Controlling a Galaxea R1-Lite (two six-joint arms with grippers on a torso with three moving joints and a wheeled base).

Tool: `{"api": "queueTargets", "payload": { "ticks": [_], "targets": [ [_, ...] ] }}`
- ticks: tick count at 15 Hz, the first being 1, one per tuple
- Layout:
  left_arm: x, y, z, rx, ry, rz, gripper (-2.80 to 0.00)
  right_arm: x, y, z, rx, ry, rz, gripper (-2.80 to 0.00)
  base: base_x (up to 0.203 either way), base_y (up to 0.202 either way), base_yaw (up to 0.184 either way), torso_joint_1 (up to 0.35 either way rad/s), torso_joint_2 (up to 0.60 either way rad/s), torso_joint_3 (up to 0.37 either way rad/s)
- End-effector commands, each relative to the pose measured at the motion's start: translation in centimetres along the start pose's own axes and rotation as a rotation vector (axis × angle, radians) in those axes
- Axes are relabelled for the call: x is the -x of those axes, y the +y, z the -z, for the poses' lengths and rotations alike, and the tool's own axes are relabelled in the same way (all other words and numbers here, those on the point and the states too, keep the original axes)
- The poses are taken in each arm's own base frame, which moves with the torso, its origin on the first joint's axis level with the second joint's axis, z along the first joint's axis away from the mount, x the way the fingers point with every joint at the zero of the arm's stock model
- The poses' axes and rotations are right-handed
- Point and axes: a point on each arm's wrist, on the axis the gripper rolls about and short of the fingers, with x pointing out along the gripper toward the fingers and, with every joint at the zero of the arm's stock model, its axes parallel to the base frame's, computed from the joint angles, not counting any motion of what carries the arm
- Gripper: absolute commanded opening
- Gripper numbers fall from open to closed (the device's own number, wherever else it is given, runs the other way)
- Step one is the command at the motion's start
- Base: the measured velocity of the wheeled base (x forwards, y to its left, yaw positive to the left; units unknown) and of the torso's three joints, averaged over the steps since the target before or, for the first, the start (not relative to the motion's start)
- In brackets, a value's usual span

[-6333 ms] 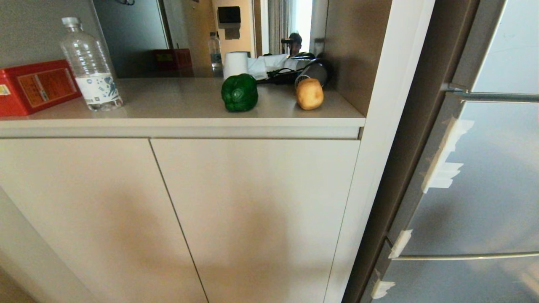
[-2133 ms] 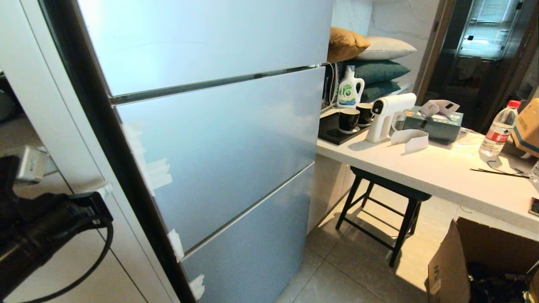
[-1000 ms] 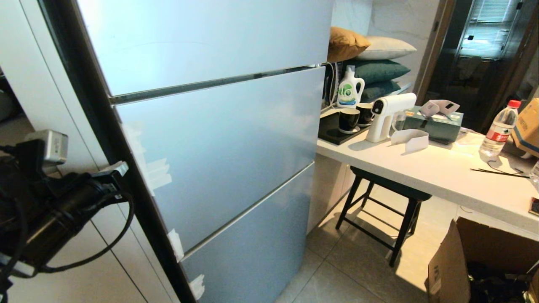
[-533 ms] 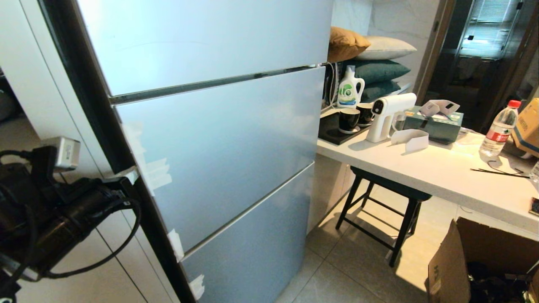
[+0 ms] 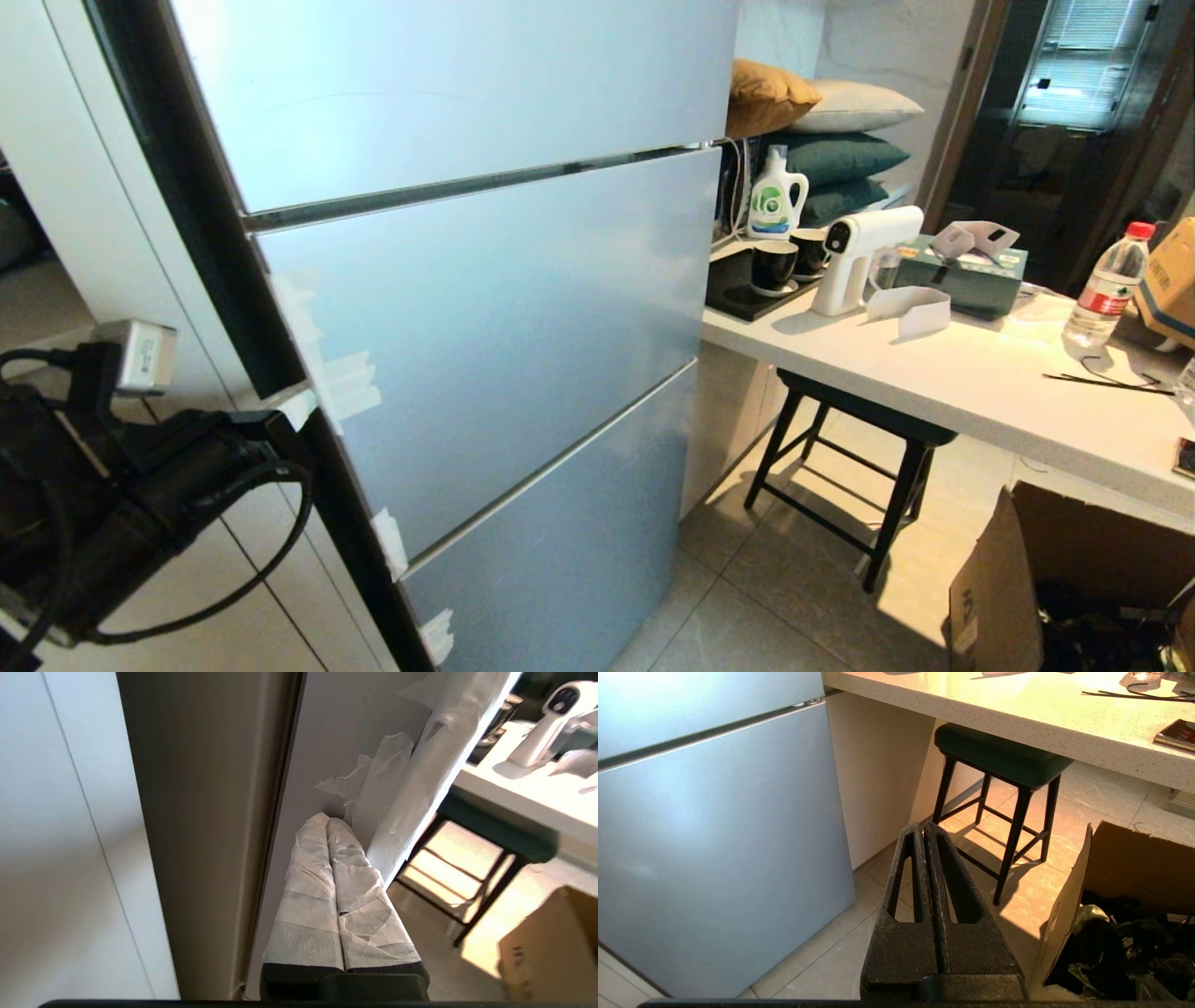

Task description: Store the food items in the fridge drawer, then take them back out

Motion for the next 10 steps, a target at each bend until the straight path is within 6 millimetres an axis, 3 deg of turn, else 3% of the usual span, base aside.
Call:
{"api": "queueTargets", "payload": {
  "ticks": [1, 10],
  "targets": [
    [0.0, -0.1, -0.1, 0.029, -0.006, 0.016, -2.80, 0.0, 0.0, 0.0, 0.000, 0.001, 0.000, -2.80, 0.000, 0.000, 0.000, 0.000, 0.00, 0.000],
    [-0.1, -1.3, 0.5, 0.050, 0.026, 0.106, -2.80, 0.0, 0.0, 0.0, 0.000, 0.001, 0.000, -2.80, 0.000, 0.000, 0.000, 0.000, 0.00, 0.000]
  ]
}}
